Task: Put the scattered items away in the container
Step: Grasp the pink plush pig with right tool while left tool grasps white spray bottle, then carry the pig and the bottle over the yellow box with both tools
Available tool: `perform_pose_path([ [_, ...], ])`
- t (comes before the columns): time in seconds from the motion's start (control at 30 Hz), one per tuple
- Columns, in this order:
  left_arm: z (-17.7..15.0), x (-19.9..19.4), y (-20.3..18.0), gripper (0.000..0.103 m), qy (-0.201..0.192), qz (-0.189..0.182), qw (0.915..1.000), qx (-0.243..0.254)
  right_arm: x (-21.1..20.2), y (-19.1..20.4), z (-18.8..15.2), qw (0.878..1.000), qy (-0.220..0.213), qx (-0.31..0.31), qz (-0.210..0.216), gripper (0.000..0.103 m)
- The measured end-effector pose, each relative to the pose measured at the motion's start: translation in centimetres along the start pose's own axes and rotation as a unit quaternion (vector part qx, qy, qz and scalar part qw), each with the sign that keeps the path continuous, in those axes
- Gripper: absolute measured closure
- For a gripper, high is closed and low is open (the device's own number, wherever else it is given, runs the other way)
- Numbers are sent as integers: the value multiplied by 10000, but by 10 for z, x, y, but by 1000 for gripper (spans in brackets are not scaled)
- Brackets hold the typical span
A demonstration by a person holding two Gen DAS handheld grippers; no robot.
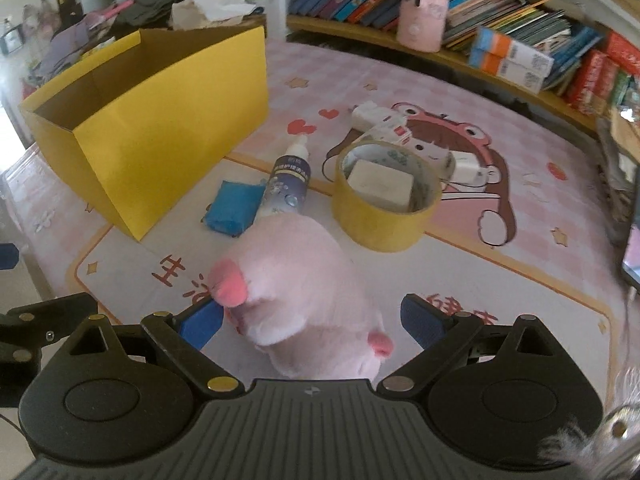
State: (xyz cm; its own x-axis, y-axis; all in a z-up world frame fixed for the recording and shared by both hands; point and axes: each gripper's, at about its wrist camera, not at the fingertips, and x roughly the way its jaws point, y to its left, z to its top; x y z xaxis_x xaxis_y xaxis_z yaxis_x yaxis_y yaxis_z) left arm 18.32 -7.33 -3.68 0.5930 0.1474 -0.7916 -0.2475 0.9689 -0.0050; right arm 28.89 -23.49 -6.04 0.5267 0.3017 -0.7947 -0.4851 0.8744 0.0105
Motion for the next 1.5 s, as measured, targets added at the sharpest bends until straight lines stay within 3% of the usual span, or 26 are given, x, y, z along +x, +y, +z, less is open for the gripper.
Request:
perform_pose_path([
  [0.07,1,1,-3,3,46,77,10000,-35,6,-4,2,9999,61,-15,110,7],
  [0.17,3,2,-11,4,85,127,9999,-39,10,-11,3,9994,117,-39,313,29],
  [0.3,8,5,-25,7,75,51,9999,46,3,-24,4,9996,52,-14,280,38],
  [0.63,27,26,-75,26,45,-444,9975,543,-14,-73,0,9994,-51,308,-133,38],
  [0.77,39,42,-88,37,-14,-419,9971,636,-15,-88,-4,9987,-26,450,-237,38],
  [0.83,49,53,-93,50,-81,-347,9970,683,-14,-93,-5,9984,4,506,-258,38],
  [1.0,71,81,-104,63,-177,-261,9959,853,-11,-101,-7,9979,65,589,-261,37],
  [1.5,89,134,-112,69,294,-154,9965,773,-2,-108,-4,9981,159,567,-163,37],
])
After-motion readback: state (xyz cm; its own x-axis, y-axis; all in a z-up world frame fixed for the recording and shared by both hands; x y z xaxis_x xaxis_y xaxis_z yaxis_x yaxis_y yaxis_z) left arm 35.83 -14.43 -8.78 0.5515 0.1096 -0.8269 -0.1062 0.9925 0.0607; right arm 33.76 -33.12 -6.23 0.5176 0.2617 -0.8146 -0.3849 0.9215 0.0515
